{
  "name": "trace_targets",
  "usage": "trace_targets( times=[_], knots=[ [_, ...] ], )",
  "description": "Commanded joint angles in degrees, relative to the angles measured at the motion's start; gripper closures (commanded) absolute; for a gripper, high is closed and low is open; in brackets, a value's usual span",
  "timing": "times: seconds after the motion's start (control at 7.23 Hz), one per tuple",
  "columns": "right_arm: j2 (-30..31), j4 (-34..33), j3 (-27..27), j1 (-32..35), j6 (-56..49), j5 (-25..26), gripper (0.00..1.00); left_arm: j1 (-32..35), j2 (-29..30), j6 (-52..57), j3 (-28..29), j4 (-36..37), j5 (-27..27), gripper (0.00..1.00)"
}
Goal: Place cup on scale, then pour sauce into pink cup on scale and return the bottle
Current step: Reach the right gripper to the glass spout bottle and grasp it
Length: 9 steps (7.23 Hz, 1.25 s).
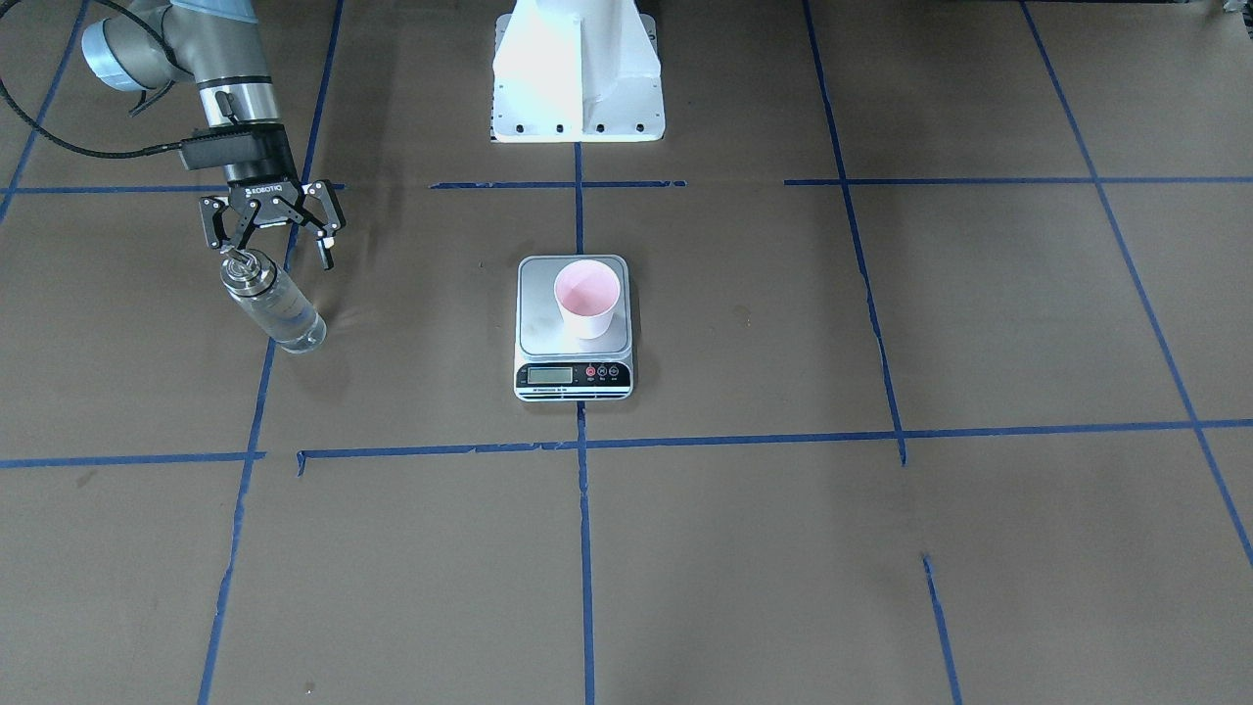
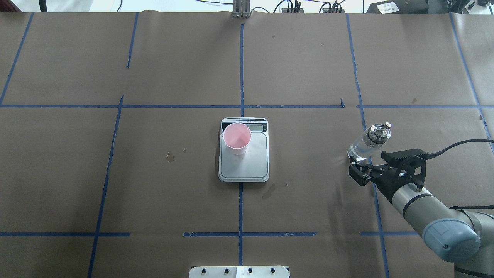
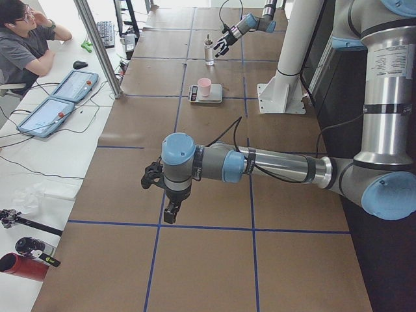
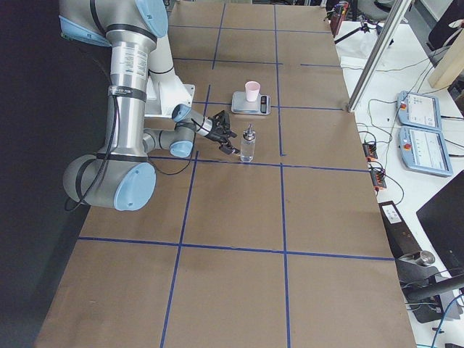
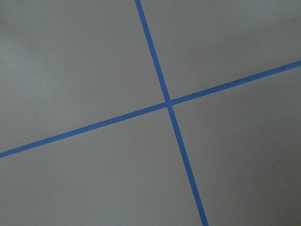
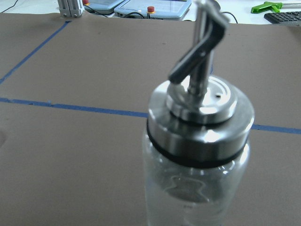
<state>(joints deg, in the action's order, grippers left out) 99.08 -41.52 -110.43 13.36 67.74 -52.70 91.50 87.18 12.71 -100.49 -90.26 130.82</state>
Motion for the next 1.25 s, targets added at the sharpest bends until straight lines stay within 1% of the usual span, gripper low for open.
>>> trace_targets(
  times=[0.0,0.28,0.69,1.11],
  knots=[
    [-0.64,0.21,2.05,2.71,-1.64,0.23,0.0,-0.01,0.01,0.04,-0.06,0.0,0.05,0.0],
    [-2.83,0.21,3.12,3.69,-2.08,0.31,0.0,-0.01,0.09,0.04,-0.15,-0.09,-0.04,0.0],
    [-3.36,0.21,3.38,3.69,-2.08,0.93,0.0,-0.09,0.09,-0.05,-0.15,-0.09,-0.04,0.0],
    [-4.77,0.21,5.05,3.69,-2.26,1.89,0.0,-0.1,0.09,0.04,-0.15,-0.09,-0.04,0.0]
  ],
)
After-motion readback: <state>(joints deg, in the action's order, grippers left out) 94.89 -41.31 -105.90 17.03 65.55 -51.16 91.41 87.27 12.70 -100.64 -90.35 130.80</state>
